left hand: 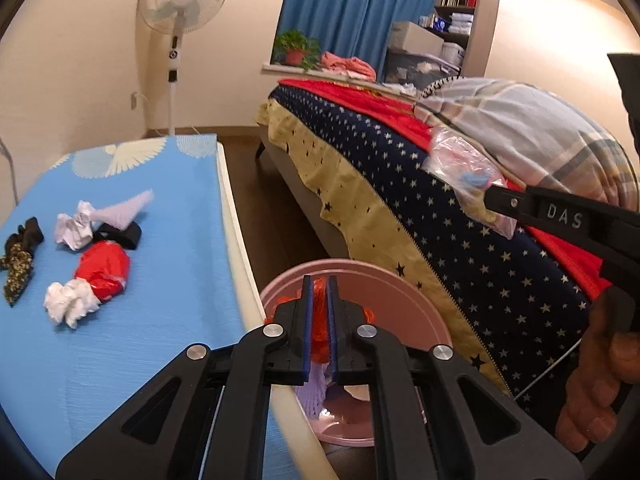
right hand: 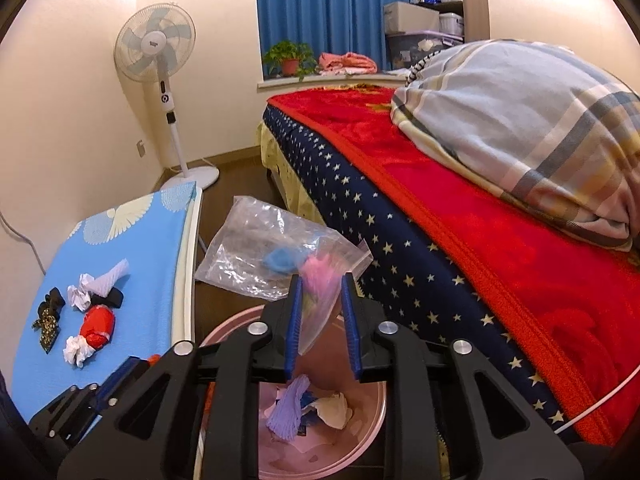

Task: Collect trash
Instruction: 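Carry both bags over the pink bucket and open both tools to drop them, then move both open tools back over the table trash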

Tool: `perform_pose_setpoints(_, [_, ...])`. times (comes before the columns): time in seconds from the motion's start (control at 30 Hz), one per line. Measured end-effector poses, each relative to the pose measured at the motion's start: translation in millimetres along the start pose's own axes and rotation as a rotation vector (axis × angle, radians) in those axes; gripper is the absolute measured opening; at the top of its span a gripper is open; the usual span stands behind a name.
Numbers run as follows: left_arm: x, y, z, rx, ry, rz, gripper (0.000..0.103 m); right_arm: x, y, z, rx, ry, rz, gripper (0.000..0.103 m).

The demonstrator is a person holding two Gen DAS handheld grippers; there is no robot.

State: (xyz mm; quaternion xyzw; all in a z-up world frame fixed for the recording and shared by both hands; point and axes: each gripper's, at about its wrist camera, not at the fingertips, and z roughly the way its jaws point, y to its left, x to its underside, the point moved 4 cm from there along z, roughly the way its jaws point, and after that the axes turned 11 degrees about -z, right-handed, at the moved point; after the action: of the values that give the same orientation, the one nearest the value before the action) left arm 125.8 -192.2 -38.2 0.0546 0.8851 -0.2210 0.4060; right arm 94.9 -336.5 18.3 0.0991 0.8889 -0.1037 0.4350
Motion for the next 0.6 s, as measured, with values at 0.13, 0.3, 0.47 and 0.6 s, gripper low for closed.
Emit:
perform_pose_setpoints(0.13, [2.8,11.1,2.9,-0.010,0.015,-0.045,0.037,0.2,-1.6,-1.6,0.010,-0.003,0.011,0.058])
perform_pose_setpoints(0.3, [-0.1,15.7,-4.1,-0.018,-0.007,-0.045,0.036,0.2,-0.6,-3.6,0.007,-0.015,0.020,0.057])
perform_pose_setpoints(0.47, [-6.4,23.6,-15.0,-0.039,-0.043,-0.045,0.028,-4.4,8.9,-12.2,-0.026,-0.062,0.018,0.051])
perform_pose_setpoints(0.6, [-14.7,39.7,-25.9,-0.076,-0.086,-0.052,0.022,-9.8,25.3,-19.4,-0.074,-0.118,0.009,0.043])
